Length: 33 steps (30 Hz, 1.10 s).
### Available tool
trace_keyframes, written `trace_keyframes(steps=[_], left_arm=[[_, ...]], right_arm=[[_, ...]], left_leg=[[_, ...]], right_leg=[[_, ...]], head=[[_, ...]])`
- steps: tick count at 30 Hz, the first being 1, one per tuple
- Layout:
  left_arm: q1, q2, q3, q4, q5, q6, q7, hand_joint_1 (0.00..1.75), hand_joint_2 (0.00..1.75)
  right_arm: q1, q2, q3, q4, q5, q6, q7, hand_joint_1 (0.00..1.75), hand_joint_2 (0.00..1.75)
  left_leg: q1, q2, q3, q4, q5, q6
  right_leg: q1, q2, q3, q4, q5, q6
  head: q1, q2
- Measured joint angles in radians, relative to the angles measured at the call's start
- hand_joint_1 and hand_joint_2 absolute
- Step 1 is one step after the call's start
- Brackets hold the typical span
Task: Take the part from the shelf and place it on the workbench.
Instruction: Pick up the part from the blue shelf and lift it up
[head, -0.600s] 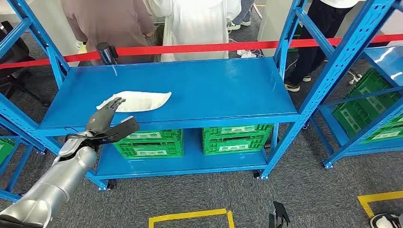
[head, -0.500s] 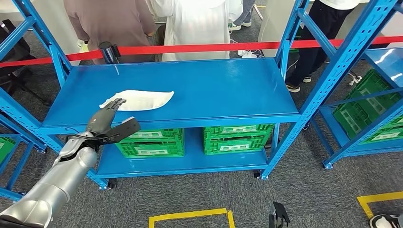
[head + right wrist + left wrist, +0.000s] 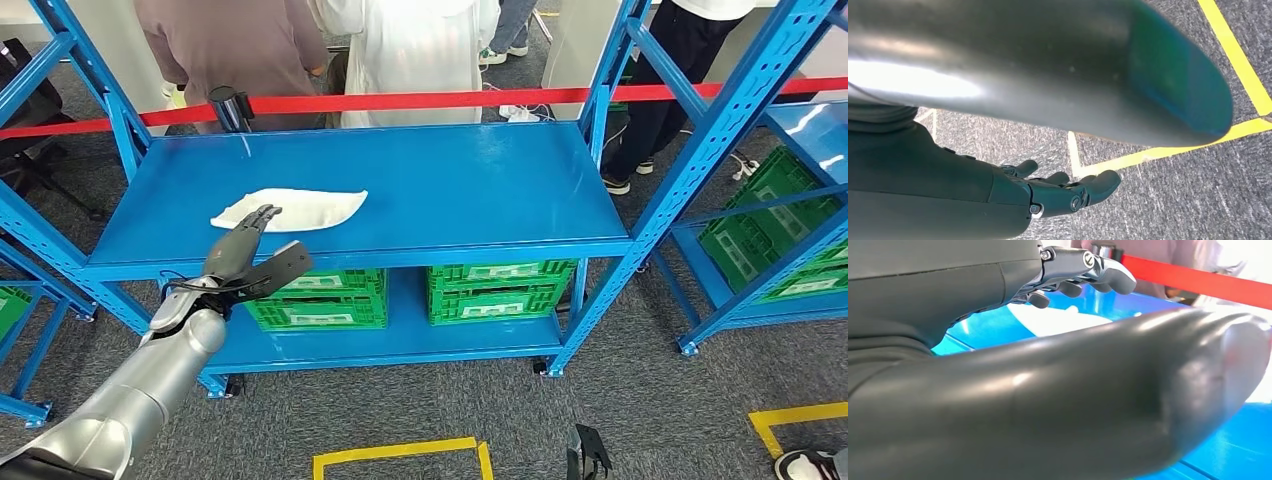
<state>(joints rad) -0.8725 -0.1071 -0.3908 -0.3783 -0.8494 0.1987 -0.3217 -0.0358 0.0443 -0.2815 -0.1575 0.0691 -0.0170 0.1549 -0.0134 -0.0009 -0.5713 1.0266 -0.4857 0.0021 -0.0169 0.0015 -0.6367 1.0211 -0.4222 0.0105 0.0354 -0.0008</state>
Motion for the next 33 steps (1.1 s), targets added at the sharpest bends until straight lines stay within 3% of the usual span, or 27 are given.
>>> trace_keyframes(steps=[6, 10, 12, 15, 16, 17, 20, 22, 26, 28, 30, 31, 32, 33], left_arm=[[-0.002, -0.014, -0.001, 0.000, 0.067, -0.011, -0.028, 0.00, 0.00], [-0.006, -0.010, -0.003, -0.001, 0.099, -0.006, -0.040, 0.00, 0.00], [-0.010, -0.005, -0.007, -0.002, 0.121, 0.000, -0.046, 0.00, 0.00], [-0.009, 0.004, -0.016, 0.000, 0.144, 0.008, -0.049, 0.00, 0.00], [-0.006, 0.007, -0.020, 0.000, 0.149, 0.010, -0.049, 0.00, 0.00], [-0.003, 0.010, -0.024, 0.000, 0.153, 0.010, -0.049, 0.00, 0.00], [-0.002, 0.014, -0.031, 0.000, 0.160, 0.013, -0.049, 0.00, 0.00], [-0.003, 0.017, -0.033, 0.000, 0.161, 0.015, -0.046, 0.00, 0.00], [-0.003, 0.018, -0.044, -0.002, 0.163, 0.024, -0.037, 0.00, 0.00], [-0.006, 0.018, -0.051, -0.003, 0.164, 0.028, -0.033, 0.00, 0.00], [-0.003, 0.019, -0.057, -0.002, 0.166, 0.030, -0.030, 0.00, 0.00], [0.001, 0.019, -0.061, -0.002, 0.168, 0.031, -0.028, 0.00, 0.00], [0.004, 0.019, -0.064, -0.001, 0.168, 0.031, -0.027, 0.00, 0.00], [0.004, 0.020, -0.066, -0.001, 0.169, 0.031, -0.026, 0.00, 0.00]], right_arm=[[0.000, 0.002, -0.007, 0.000, 0.006, 0.002, 0.000, 0.00, 0.00], [0.002, 0.004, -0.007, 0.000, 0.017, 0.006, -0.003, 0.00, 0.00], [0.002, 0.004, -0.007, 0.000, 0.025, 0.007, -0.002, 0.00, 0.00], [0.002, 0.004, -0.007, 0.000, 0.033, 0.006, -0.002, 0.00, 0.00], [0.003, 0.004, -0.007, 0.000, 0.035, 0.004, -0.001, 0.00, 0.00], [0.003, 0.004, -0.007, 0.000, 0.036, 0.003, -0.001, 0.00, 0.00], [0.001, 0.004, -0.007, 0.000, 0.038, 0.002, -0.001, 0.00, 0.00], [0.001, 0.005, -0.007, 0.000, 0.038, 0.001, 0.000, 0.00, 0.00], [0.002, 0.007, -0.007, 0.000, 0.036, -0.001, 0.000, 0.00, 0.00], [0.000, 0.008, -0.007, 0.000, 0.035, -0.002, 0.000, 0.00, 0.00], [-0.001, 0.008, -0.007, 0.000, 0.034, -0.002, 0.000, 0.00, 0.00], [0.000, 0.008, -0.007, 0.000, 0.034, -0.002, 0.000, 0.00, 0.00], [0.000, 0.008, -0.007, 0.000, 0.034, -0.002, 0.000, 0.00, 0.00], [0.001, 0.008, -0.007, 0.000, 0.034, -0.002, -0.001, 0.00, 0.00]], left_leg=[[-0.006, 0.000, -0.006, 0.003, 0.000, 0.007], [-0.004, 0.001, -0.002, -0.014, 0.005, 0.031], [0.000, 0.002, 0.007, -0.019, 0.014, 0.039], [0.000, 0.002, 0.004, -0.018, 0.016, 0.040], [0.000, 0.002, 0.003, -0.016, 0.016, 0.039], [0.002, 0.002, 0.003, -0.014, 0.014, 0.037], [0.008, 0.000, 0.003, -0.001, 0.003, 0.018], [0.007, 0.000, 0.000, 0.005, -0.005, 0.002], [0.008, -0.002, -0.004, 0.027, -0.016, -0.025], [0.012, -0.001, -0.047, 0.106, -0.056, -0.034], [0.015, -0.001, -0.124, 0.235, -0.105, -0.040], [0.016, -0.001, -0.155, 0.276, -0.112, -0.042], [0.017, -0.001, -0.167, 0.279, -0.098, -0.042], [0.017, -0.001, -0.159, 0.242, -0.065, -0.041]], right_leg=[[-0.006, 0.000, -0.002, -0.002, 0.004, 0.007], [-0.008, -0.001, -0.005, 0.015, 0.015, 0.023], [-0.009, -0.001, -0.030, 0.068, -0.027, 0.025], [-0.009, 0.000, -0.110, 0.248, -0.124, 0.025], [-0.009, 0.000, -0.123, 0.278, -0.133, 0.028], [-0.011, 0.000, -0.119, 0.272, -0.124, 0.030], [-0.012, -0.001, -0.032, 0.090, -0.047, 0.026], [-0.007, 0.000, -0.004, 0.025, -0.040, 0.010], [-0.007, 0.002, 0.010, 0.023, -0.038, -0.022], [-0.009, 0.002, 0.019, 0.020, -0.041, -0.031], [-0.009, 0.002, 0.023, 0.021, -0.047, -0.036], [-0.009, 0.003, 0.025, 0.021, -0.049, -0.038], [-0.009, 0.005, 0.028, 0.021, -0.053, -0.037], [-0.009, 0.006, 0.033, 0.021, -0.056, -0.036]], head=[[0.000, 0.000], [0.001, 0.000], [0.004, 0.000], [0.008, 0.000], [0.008, 0.000], [0.008, 0.000], [0.009, 0.000], [0.009, 0.000], [0.007, 0.000], [0.002, 0.000], [-0.002, 0.000], [-0.002, 0.000], [-0.002, 0.000], [-0.002, 0.000]])
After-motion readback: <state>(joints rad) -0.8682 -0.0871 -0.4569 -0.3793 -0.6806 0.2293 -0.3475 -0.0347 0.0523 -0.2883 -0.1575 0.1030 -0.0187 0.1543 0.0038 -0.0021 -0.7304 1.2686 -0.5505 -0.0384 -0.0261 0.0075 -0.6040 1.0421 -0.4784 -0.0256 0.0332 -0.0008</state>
